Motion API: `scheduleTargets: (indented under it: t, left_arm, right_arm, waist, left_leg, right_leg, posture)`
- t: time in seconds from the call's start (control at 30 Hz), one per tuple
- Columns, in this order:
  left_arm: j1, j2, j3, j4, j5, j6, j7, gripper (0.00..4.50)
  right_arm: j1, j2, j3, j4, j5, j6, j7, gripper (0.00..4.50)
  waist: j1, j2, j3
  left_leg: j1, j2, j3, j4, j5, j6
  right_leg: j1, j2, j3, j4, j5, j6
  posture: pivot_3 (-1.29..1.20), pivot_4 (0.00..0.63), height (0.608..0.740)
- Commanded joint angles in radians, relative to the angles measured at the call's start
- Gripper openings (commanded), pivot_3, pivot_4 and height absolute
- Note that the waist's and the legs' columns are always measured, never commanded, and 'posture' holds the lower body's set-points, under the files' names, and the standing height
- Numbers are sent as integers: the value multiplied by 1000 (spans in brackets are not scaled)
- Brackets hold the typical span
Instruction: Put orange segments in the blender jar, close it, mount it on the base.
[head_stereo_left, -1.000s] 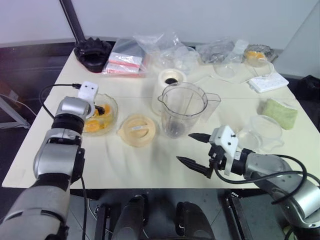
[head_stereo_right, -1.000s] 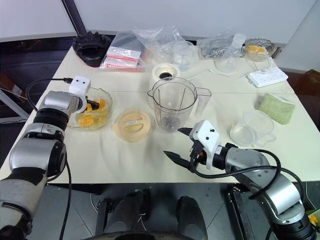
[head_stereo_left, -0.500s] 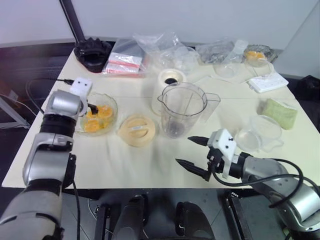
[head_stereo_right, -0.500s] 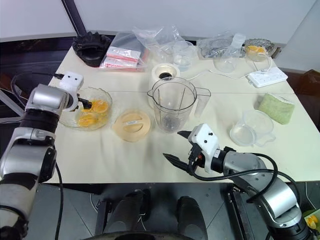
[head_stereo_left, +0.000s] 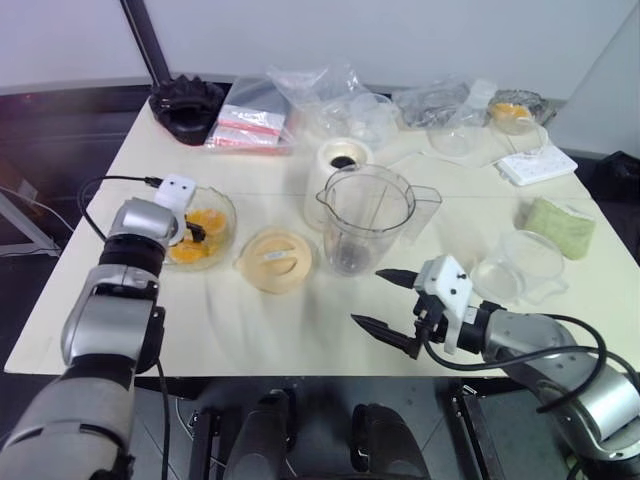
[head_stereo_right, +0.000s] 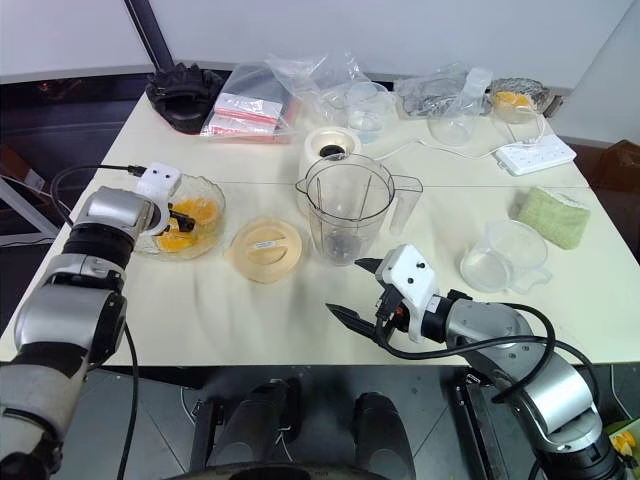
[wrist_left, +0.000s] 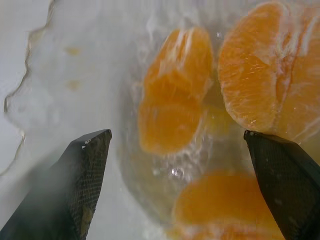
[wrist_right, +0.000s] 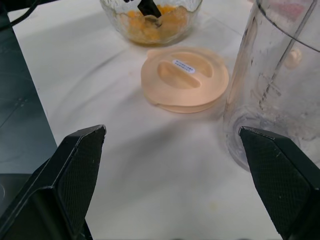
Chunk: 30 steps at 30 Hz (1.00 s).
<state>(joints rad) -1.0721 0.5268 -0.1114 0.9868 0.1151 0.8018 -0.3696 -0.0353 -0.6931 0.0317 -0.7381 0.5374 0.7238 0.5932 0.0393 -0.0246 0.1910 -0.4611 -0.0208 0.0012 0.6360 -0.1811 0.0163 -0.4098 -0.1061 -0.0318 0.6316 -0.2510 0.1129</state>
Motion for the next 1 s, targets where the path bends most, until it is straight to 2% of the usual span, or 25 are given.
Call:
scheduleTargets:
  t: [0.03, 0.27, 0.3, 0.37, 0.57, 0.83, 1.0]
  left_arm:
    - [-44, -3, 13, 76, 15, -94, 33, 4423]
    - [-70, -20, 30, 177, 13, -179, 73, 4423]
    - [-68, -22, 39, 190, 6, -189, 80, 4190]
    - [-65, -25, 53, 210, 0, -210, 91, 3651]
    - [-61, -28, 66, 240, 11, -241, 124, 623]
    - [-68, 4, 72, 174, 21, -200, 174, 623]
    - [-40, 28, 78, -59, 3, -10, 129, 623]
  right_arm:
    - [8, 2, -17, -26, 2, -9, -5, 4500]
    - [27, 7, -15, -30, -9, -15, -18, 4500]
    - [28, 8, -12, -29, -12, -16, -20, 4500]
    - [29, 10, -10, -27, -13, -17, -23, 4500]
    - [24, 12, -9, -24, -14, -14, -21, 4500]
    - [20, 8, -8, -19, -13, -12, -15, 4500]
    - [8, 6, -1, 0, -20, -19, -4, 4500]
  waist:
    - [-1, 0, 0]
    - [0, 0, 0]
    - [0, 0, 0]
    - [0, 0, 0]
    - [0, 0, 0]
    - [-1, 0, 0]
    - [-1, 0, 0]
  left_leg:
    - [0, 0, 0, 0, 0, 0]
    - [0, 0, 0, 2, 0, 0]
    - [0, 0, 0, 3, 0, 0]
    - [0, 0, 0, 4, 0, 0]
    - [0, 1, 0, 5, 0, 0]
    - [0, 1, 0, 6, -1, 1]
    - [0, 1, 0, 6, -1, 0]
  right_leg:
    - [0, 0, 0, 0, 0, 0]
    - [1, 0, 0, 1, 1, 1]
    - [1, 0, 0, 1, 1, 1]
    - [2, 0, 0, 1, 1, 1]
    - [2, 1, 0, 1, 2, 1]
    - [2, 1, 0, 1, 2, 2]
    - [2, 1, 0, 1, 2, 2]
  posture:
    - [0, 150, 740]
    - [0, 150, 740]
    - [0, 150, 740]
    - [0, 150, 740]
    - [0, 150, 740]
    - [0, 150, 740]
    - [0, 150, 740]
